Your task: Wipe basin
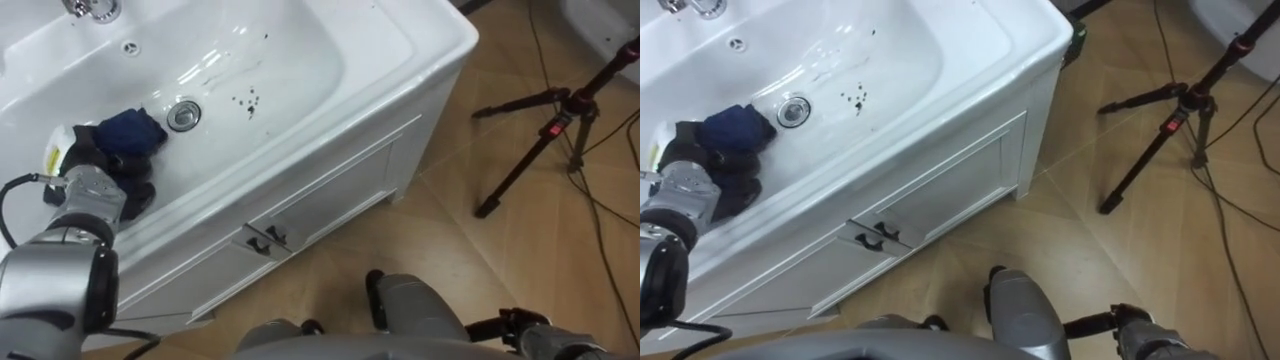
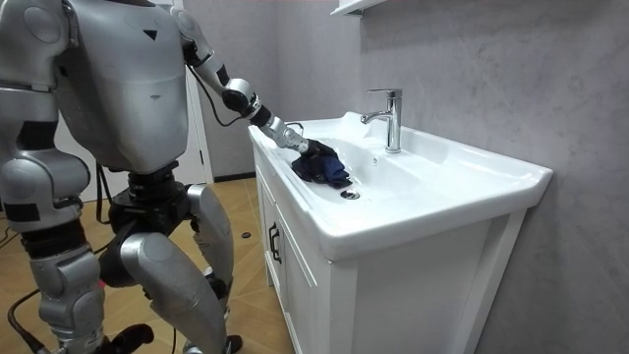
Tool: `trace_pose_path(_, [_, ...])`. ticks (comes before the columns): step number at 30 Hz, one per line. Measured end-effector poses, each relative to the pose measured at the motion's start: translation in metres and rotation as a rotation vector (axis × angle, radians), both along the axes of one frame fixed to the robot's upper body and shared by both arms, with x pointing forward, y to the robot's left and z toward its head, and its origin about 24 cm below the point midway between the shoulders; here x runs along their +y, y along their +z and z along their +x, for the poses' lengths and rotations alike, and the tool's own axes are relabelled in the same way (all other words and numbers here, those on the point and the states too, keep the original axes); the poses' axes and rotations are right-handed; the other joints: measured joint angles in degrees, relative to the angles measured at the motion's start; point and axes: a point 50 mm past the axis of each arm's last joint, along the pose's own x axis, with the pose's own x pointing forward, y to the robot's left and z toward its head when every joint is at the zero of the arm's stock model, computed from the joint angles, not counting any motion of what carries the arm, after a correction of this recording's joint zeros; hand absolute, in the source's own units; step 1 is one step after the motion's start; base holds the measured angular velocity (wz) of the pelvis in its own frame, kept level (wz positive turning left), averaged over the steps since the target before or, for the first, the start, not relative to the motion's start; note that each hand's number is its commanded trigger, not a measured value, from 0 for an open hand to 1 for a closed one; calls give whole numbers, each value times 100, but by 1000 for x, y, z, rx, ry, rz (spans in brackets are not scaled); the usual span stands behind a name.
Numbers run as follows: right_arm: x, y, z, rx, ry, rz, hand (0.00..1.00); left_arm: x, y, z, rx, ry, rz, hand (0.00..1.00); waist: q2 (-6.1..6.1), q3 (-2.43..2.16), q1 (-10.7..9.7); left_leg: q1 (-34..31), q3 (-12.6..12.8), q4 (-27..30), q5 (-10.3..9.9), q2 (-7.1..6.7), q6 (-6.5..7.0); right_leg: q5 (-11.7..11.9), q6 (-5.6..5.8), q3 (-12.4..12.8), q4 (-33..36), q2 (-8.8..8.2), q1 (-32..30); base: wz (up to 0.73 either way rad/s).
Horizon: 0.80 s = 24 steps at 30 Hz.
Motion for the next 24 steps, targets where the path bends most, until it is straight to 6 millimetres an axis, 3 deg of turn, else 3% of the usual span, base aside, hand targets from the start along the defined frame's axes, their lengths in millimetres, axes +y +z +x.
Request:
trace_pose_path(6, [0, 1, 5, -36, 8, 10, 0, -7, 2, 7, 17, -84, 25, 100, 40, 23, -53, -5, -41, -37, 21, -33, 18, 0, 11, -52, -11, -39, 7, 5])
trace_pose_path(10, [0, 2, 11, -63, 15, 29, 0, -25, 4, 19, 0, -167, -23, 100, 61, 61, -170, -12, -269, -98, 73, -110, 48, -28, 54, -204, -99, -132, 106, 27])
trace_pose_path(15, [2, 4, 19, -100, 31, 49, 0, -46, 9, 33, -44, -253, -45, 100, 49, 86, -194, -27, -312, -118, 83, -134, 75, -11, 84, -260, -166, -150, 141, 8])
trace_pose_path(19, [1, 4, 19, -116, -1, 67, 0, -69, 15, 45, -66, -380, -9, 100, 64, 130, -384, -7, -407, -232, 124, -211, 131, -31, 150, -312, -194, -216, 173, 17])
trace_pose_path(24, [2, 5, 22, -142, -32, 86, 0, -88, 26, 56, -73, -538, 81, 100, 120, 122, -533, 44, -397, -286, 120, -246, 151, -53, 188, -305, -224, -245, 207, 0])
